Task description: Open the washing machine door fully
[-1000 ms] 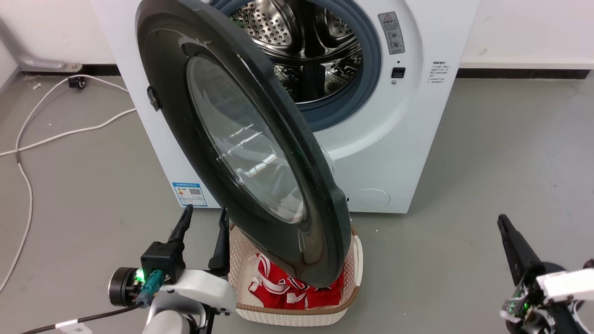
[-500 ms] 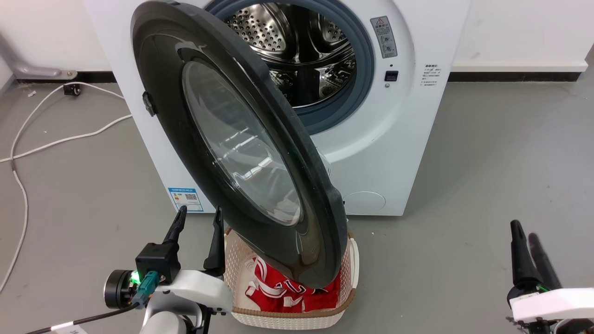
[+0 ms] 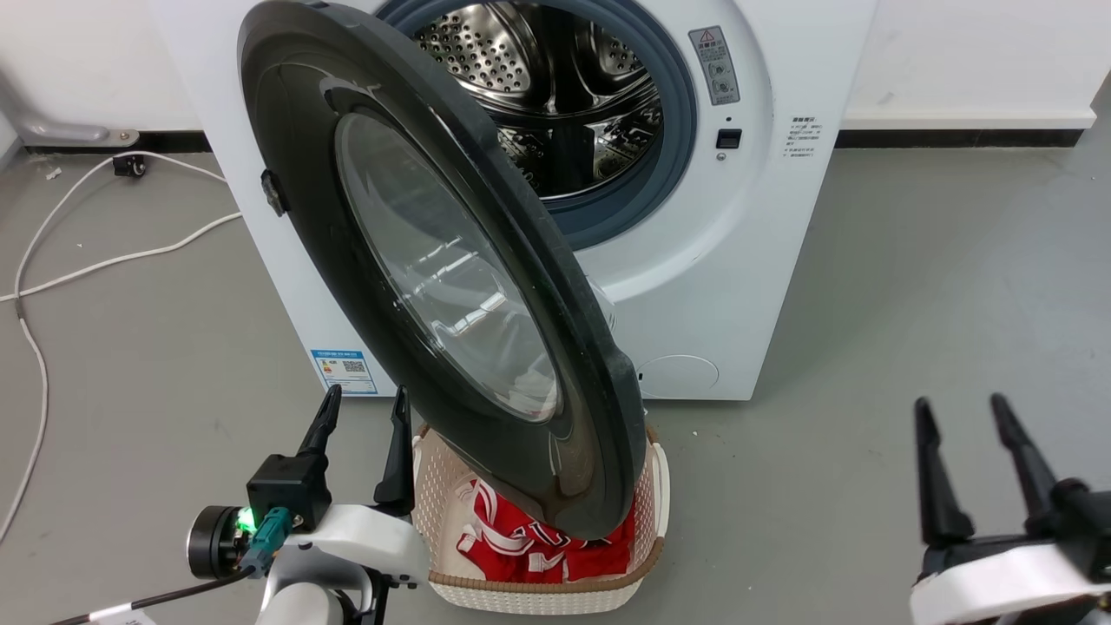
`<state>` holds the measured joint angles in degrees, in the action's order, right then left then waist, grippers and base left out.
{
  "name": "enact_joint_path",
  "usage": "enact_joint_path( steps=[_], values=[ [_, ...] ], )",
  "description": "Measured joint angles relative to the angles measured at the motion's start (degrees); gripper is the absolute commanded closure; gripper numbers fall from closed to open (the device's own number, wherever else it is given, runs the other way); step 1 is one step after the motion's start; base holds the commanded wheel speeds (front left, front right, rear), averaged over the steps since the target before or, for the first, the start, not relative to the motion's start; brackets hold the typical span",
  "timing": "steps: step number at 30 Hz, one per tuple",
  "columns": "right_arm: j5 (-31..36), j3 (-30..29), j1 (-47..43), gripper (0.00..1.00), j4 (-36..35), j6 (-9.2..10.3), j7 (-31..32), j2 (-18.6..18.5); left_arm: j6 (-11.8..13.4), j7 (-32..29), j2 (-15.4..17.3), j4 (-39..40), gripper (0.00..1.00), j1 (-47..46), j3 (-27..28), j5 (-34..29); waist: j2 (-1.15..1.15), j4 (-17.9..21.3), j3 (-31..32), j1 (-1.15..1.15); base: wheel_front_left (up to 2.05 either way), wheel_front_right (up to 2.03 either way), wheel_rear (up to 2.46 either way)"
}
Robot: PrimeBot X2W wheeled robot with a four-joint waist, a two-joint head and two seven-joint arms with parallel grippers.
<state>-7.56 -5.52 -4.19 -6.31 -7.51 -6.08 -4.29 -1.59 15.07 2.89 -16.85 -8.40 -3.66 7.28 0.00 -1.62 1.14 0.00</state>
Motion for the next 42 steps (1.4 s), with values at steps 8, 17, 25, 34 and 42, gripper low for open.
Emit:
enact_joint_path(
  steps=[8,17,25,34,42],
  values=[
    [4.2,2.5,-2.9,0.0,0.3,0.0,1.0,1.1,-0.1,0.0,0.0,-0.1,0.0,0.0,0.2,-0.2,0.0,0.4,-0.2,0.0,0.0,0.0,0.0],
    [2.5,2.6,-2.4,0.0,3.4,0.0,0.0,1.3,-0.1,0.0,0.0,-0.2,0.0,0.0,-0.2,-0.5,0.0,0.3,-0.3,0.0,0.0,0.0,0.0],
    [2.1,2.5,-1.6,0.0,4.7,0.0,-0.5,1.3,0.0,0.0,0.0,-0.5,0.0,0.0,-0.2,-0.6,0.0,0.1,-0.4,0.0,0.0,0.0,0.0],
    [1.7,2.5,-1.4,0.0,5.8,0.0,-1.3,1.3,-0.5,0.0,0.0,-1.0,1.0,0.0,-0.1,-0.9,0.0,0.1,-0.5,0.0,0.0,0.0,0.0],
    [1.8,2.5,-1.4,0.0,6.2,0.0,-1.6,1.3,-0.7,0.0,0.0,0.0,1.0,0.0,-0.1,-0.5,0.0,0.1,-0.5,0.0,0.0,0.0,0.0]
  ],
)
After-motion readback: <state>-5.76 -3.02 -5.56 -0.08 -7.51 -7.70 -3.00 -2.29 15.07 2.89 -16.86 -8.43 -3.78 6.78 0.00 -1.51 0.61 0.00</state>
